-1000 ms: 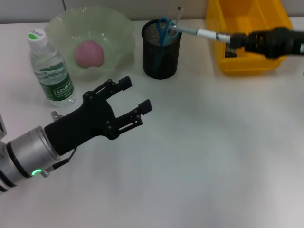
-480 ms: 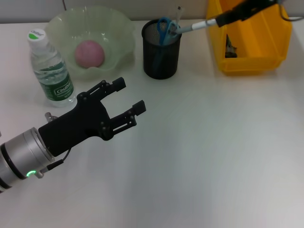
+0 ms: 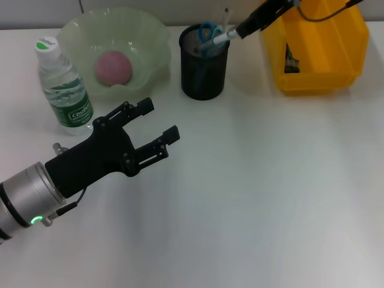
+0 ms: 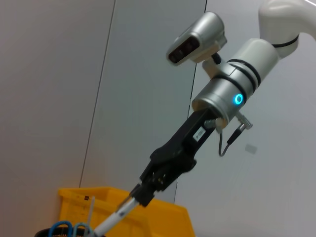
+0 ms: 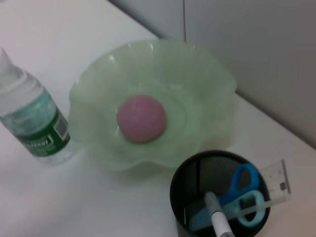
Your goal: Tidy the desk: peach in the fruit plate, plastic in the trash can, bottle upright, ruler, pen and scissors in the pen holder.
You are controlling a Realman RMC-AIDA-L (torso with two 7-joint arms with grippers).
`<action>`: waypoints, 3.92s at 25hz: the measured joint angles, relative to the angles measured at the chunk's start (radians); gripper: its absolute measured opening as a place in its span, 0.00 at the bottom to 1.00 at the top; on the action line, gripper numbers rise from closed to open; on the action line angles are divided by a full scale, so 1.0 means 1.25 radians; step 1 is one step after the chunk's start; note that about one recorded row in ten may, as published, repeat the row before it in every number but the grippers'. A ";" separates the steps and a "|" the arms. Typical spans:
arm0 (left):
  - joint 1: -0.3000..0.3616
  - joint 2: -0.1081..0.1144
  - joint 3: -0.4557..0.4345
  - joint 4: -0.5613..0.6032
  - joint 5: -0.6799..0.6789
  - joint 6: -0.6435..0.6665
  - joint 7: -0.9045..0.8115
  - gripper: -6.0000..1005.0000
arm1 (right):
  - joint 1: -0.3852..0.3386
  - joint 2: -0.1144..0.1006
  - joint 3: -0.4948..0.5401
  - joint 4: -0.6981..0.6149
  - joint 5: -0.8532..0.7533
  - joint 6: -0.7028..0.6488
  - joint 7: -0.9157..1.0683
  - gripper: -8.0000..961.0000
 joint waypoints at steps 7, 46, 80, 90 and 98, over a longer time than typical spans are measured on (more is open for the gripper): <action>0.004 0.000 -0.002 0.003 -0.001 0.000 0.000 0.79 | 0.018 0.035 -0.058 0.031 -0.042 0.083 0.031 0.15; -0.011 0.005 0.184 0.201 0.009 0.052 -0.234 0.79 | -0.609 0.078 -0.009 0.056 0.722 -0.239 -0.879 0.86; 0.017 0.022 0.266 0.244 0.031 0.076 -0.241 0.79 | -0.564 0.103 -0.013 0.166 0.664 -0.199 -1.009 0.85; 0.018 0.025 0.264 0.247 0.033 0.081 -0.249 0.79 | -0.556 0.101 -0.012 0.167 0.664 -0.197 -1.007 0.85; 0.019 0.025 0.261 0.251 0.033 0.080 -0.252 0.79 | -0.552 0.101 -0.012 0.167 0.664 -0.197 -1.007 0.85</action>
